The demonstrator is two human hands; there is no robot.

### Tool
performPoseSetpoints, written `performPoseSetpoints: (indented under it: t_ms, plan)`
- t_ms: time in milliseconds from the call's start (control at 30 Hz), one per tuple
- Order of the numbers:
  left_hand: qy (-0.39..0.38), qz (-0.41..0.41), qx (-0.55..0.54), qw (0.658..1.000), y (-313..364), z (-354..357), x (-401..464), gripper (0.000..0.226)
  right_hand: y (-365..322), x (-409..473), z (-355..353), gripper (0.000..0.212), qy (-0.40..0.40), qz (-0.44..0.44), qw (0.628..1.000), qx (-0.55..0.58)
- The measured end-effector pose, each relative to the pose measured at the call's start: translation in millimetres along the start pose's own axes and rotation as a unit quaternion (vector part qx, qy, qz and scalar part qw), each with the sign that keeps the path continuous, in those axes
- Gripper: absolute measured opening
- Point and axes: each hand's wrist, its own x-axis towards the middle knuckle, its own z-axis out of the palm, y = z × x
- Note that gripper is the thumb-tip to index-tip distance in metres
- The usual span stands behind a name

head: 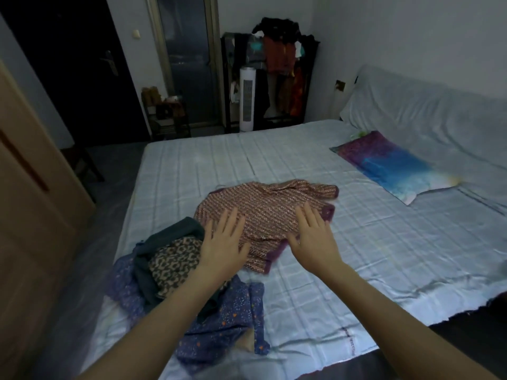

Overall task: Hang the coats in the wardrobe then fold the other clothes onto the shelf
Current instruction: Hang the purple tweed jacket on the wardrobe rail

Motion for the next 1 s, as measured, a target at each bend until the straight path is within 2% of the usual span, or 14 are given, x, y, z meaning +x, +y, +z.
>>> performPoseSetpoints:
  t_ms: [200,333,433,767,1000]
  plan:
    - [0.017,-0.032,-0.021,0.999,-5,35,47,0.071,20,67,42,0.066,-0.006,-0.047,0.999,0.026]
    - [0.028,-0.062,-0.026,0.997,-22,68,97,0.071,30,128,82,0.076,-0.023,-0.074,0.997,0.029]
    - [0.005,-0.086,-0.034,0.996,-33,93,140,0.068,43,167,112,0.072,-0.031,-0.075,0.996,0.043]
    - [-0.070,-0.145,-0.067,0.985,-60,210,231,0.065,118,263,223,0.064,-0.133,-0.098,0.985,0.054]
    - [-0.123,-0.196,-0.079,0.970,-87,313,266,0.063,120,345,336,0.064,-0.193,-0.114,0.973,0.058]
